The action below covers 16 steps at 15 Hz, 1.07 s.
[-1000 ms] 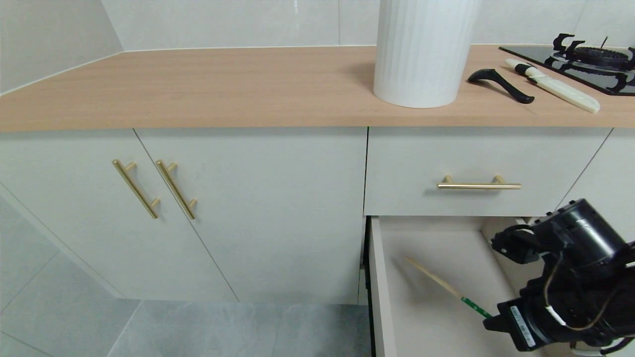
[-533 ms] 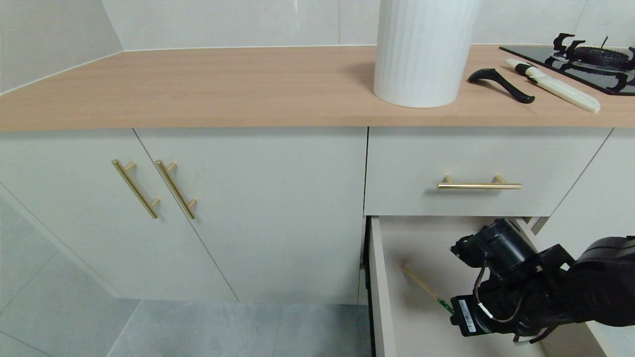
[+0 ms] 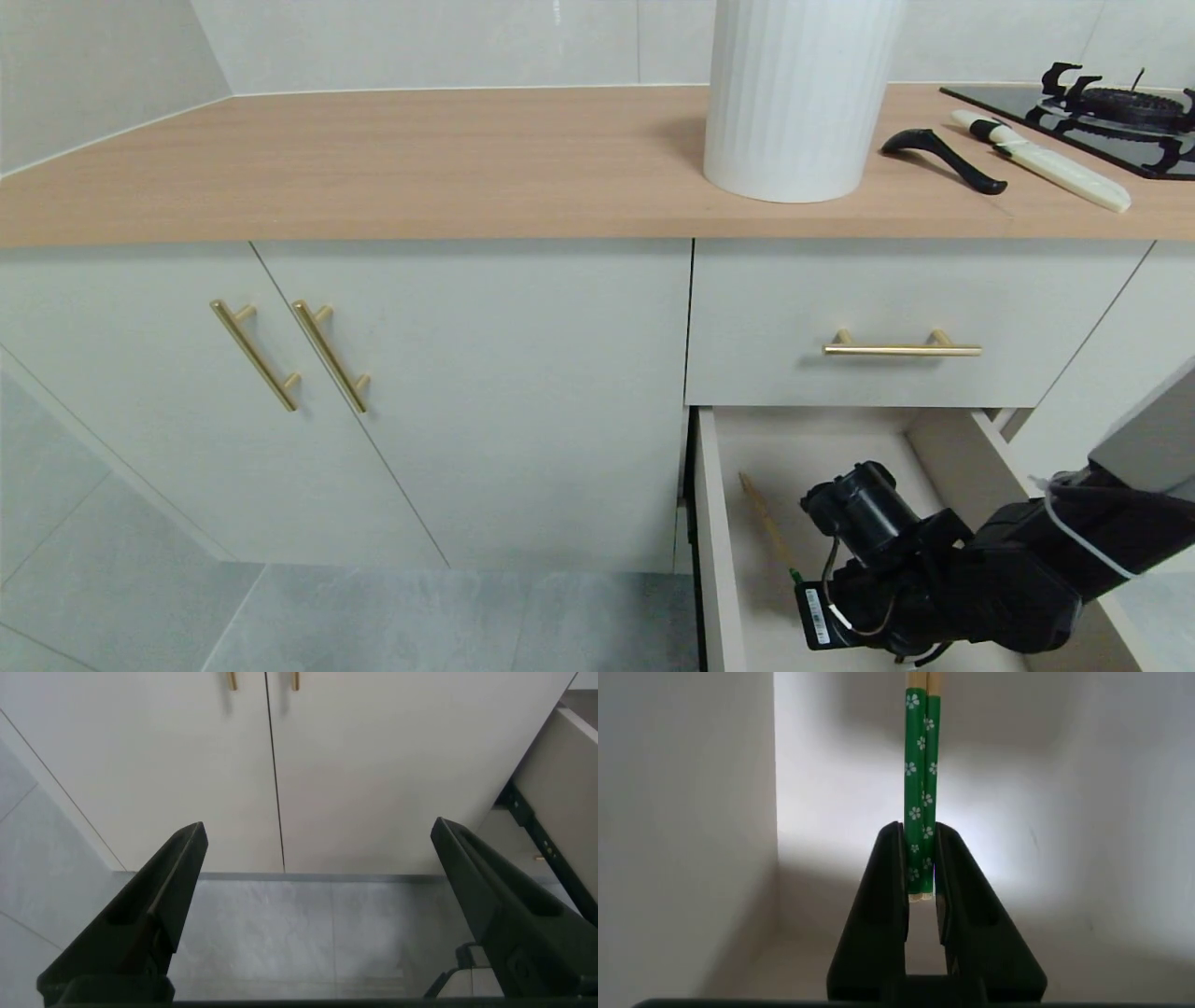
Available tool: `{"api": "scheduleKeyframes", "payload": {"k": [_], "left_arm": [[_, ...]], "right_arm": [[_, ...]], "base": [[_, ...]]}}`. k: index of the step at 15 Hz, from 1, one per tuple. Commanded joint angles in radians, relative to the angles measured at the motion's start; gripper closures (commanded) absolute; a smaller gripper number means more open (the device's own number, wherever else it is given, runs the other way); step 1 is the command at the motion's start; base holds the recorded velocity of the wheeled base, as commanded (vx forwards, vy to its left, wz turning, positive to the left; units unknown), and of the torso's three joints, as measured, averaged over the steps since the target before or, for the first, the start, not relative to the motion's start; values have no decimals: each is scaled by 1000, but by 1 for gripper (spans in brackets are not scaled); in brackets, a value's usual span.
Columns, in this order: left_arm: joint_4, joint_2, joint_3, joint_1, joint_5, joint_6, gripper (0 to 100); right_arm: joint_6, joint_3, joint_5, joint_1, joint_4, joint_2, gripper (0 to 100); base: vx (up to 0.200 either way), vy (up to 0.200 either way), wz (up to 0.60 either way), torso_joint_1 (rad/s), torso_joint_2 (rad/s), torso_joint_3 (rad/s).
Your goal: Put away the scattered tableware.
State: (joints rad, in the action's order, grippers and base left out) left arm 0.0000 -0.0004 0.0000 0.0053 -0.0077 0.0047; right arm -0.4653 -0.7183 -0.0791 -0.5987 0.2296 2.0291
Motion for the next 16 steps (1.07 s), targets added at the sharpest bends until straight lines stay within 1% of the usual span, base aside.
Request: {"api": "scheduleKeyframes", "payload": {"k": [1,10,11,16], "left_arm": [[0,0,0,1,0,0,0],[0,0,0,1,0,0,0],[0,0,0,1,0,0,0],[0,0,0,1,0,-2,0]], "right_arm": [[-3,2,-22,-7,28,74,100],[-3,3,-28,-15,62,77,100],[-4,5,-31,-15,62,77,0],[-3,7,-44,-16,62,66,0]], "base": [[0,0,0,0,0,0],[0,0,0,0,0,0],[0,0,0,0,0,0],[0,0,0,0,0,0]]}}
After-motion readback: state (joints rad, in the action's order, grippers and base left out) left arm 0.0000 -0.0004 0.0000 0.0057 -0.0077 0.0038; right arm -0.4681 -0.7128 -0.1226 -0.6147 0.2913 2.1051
